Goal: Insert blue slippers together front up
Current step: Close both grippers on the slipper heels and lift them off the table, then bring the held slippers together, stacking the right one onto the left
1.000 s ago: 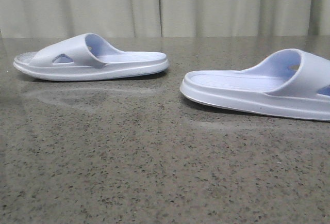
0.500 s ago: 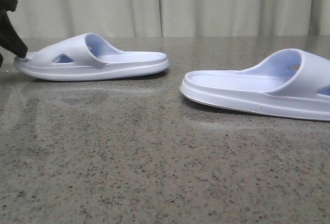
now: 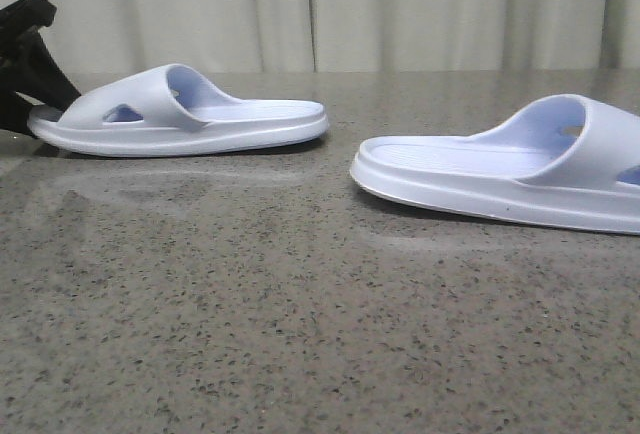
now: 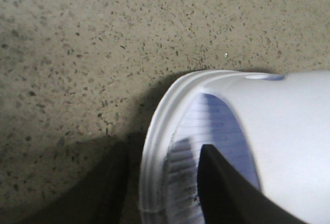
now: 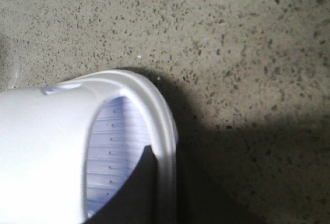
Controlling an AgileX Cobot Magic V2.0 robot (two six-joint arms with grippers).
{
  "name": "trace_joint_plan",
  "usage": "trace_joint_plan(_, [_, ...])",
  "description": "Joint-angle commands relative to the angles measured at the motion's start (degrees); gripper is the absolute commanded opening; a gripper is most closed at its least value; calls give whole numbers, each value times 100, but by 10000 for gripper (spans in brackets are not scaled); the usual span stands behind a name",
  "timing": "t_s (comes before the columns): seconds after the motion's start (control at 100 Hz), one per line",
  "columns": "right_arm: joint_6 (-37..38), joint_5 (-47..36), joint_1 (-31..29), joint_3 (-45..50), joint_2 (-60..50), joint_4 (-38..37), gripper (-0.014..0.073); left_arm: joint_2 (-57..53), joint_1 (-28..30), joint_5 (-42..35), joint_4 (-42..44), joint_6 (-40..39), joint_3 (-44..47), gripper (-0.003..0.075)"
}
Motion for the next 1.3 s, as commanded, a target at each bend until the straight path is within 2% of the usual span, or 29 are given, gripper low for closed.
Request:
trace_joint_plan(0.0, [-83, -27, -46, -148, -94, 200, -107, -189, 4, 206, -216, 32, -167, 138])
trace_joint_plan(0.06, [-83, -27, -46, -148, -94, 200, -107, -189, 4, 279, -216, 32, -205, 14])
trace_joint_plan(0.27, [-113, 120, -46, -163, -94, 512, -107, -378, 20, 464, -206, 50, -272, 15])
trace_joint_plan(0.46, [-121, 526, -46, -566, -94, 873, -107, -873, 85, 464, -195, 50, -281, 15])
trace_joint_plan(0.69, [-121, 972, -46, -1284, -94, 1428, -107, -1366, 504, 484, -195, 50, -287, 15])
trace_joint_plan(0.89, [-121, 1400, -46, -1799, -94, 1969, -107, -1426, 923, 1220, -696, 79, -294, 15])
trace_joint_plan(1.02, [-240, 1503, -13, -1855, -79, 2358, -107, -1426, 963, 1668, -1258, 318, -294, 15])
trace_joint_plan(1.16, [-357, 1503, 144, -1855, 8, 2421, -107, -1418, 963, 2252, -1953, 510, -294, 15])
trace_joint_plan(1.29, [-475, 1492, 328, -1855, 112, 2555, -107, -1418, 963, 2765, -2220, 510, -294, 15])
